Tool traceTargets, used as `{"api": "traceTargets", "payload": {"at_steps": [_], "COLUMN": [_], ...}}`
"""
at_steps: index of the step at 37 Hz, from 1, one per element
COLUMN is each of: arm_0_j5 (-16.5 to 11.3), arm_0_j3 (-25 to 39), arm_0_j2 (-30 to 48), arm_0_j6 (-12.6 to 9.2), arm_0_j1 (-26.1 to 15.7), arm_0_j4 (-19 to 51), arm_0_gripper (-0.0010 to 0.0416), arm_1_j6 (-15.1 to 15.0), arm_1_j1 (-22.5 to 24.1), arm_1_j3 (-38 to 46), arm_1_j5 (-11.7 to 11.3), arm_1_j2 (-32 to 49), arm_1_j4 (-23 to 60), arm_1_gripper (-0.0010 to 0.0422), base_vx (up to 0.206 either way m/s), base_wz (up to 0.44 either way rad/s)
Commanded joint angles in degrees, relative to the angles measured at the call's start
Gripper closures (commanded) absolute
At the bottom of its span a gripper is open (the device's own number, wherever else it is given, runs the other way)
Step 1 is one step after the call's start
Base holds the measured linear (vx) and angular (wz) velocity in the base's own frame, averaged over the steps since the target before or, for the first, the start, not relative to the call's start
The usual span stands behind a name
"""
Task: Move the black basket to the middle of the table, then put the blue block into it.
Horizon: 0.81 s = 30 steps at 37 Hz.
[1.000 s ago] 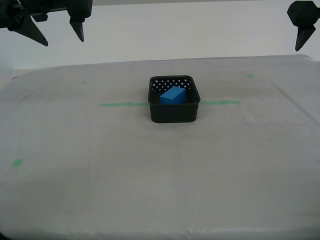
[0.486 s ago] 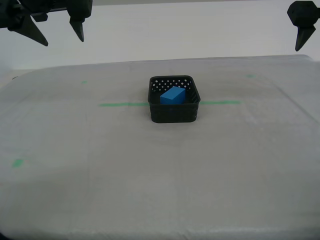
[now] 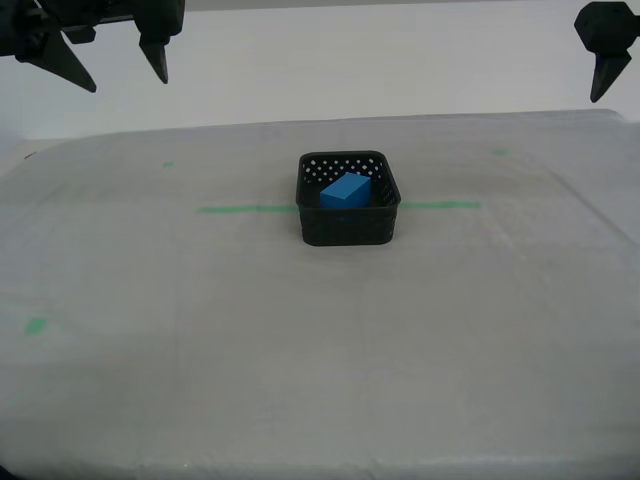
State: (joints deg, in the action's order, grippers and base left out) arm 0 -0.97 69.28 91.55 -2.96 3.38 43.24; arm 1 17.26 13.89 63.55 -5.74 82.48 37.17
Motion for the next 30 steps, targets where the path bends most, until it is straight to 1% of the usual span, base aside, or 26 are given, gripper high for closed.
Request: {"api": "traceTargets", "payload": {"at_steps": [1,30], "arm_0_j5": [0.0,0.0], "arm_0_j3": [0.0,0.0], "arm_0_j2": [0.0,0.0], "arm_0_j6": [0.1,0.1], "arm_0_j1": [0.0,0.0], "arm_0_j4": [0.0,0.0], "arm_0_gripper": [0.0007,0.0007], "arm_1_j6": [0.0,0.0], "arm_1_j1": [0.0,0.0], "arm_1_j3": [0.1,0.1], "arm_1_j5": [0.0,0.0], "arm_1_j2": [0.0,0.0], "arm_1_j4": [0.0,0.0], "arm_1_gripper": [0.0012,0.0012], "base_vx": [0.0,0.0], "base_wz": [0.0,0.0]}}
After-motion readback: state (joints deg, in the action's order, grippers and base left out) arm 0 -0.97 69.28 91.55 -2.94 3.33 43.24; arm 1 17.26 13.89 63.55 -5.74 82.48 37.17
